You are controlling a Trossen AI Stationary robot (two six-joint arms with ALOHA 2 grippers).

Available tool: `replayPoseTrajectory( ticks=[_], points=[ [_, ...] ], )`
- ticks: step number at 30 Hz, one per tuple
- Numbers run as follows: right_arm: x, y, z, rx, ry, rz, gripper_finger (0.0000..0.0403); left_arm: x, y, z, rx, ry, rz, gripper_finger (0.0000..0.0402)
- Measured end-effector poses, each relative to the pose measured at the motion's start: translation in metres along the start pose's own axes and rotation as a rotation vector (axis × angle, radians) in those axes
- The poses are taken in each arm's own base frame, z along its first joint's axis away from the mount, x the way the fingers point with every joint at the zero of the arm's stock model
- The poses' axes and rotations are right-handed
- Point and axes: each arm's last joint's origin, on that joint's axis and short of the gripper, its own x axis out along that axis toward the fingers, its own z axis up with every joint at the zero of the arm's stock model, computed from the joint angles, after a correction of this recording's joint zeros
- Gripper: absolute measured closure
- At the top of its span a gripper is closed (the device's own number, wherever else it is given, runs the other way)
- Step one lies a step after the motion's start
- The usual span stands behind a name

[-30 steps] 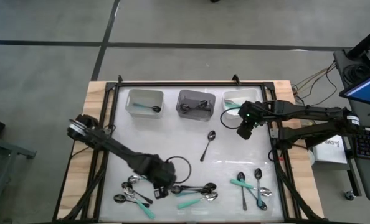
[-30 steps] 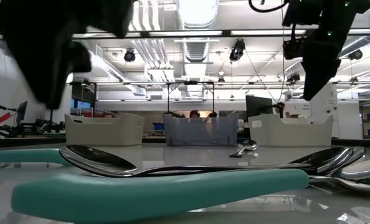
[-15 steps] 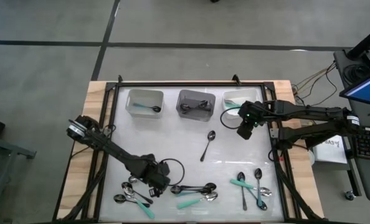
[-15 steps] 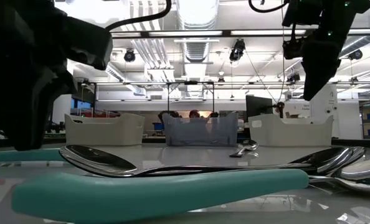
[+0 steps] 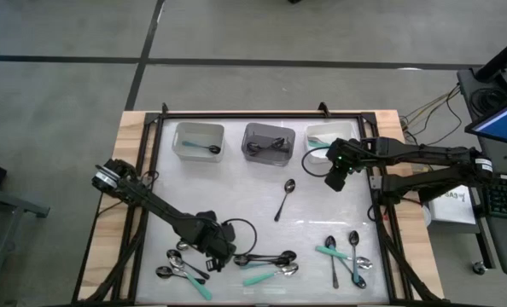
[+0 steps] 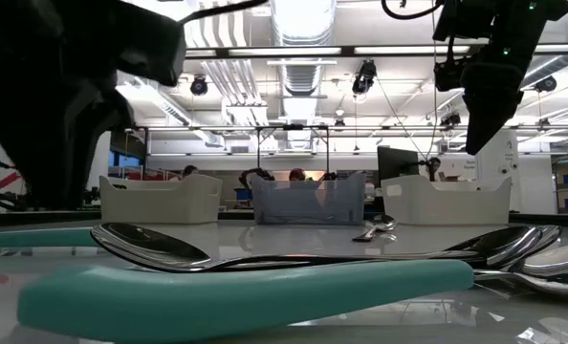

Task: Sort silverware by color (type)
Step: Put the green spoon into the white bin

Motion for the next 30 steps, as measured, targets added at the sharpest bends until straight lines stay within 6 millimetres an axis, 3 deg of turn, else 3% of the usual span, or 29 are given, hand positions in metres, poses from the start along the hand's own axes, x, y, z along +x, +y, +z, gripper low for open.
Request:
replayPoseTrajectory(
  ticks=[7,30],
  points=[
    [0.0,0.0,0.0,-0.01,0.0,0.0,0.0275,0.003,0.004,-0.001,0.003,-0.032,0.074,0.0319],
    [0.0,0.0,0.001,0.011,-0.011,0.003,0.0275,0.031,0.013,-0.012,-0.052,-0.082,0.034,0.0319]
  ],
)
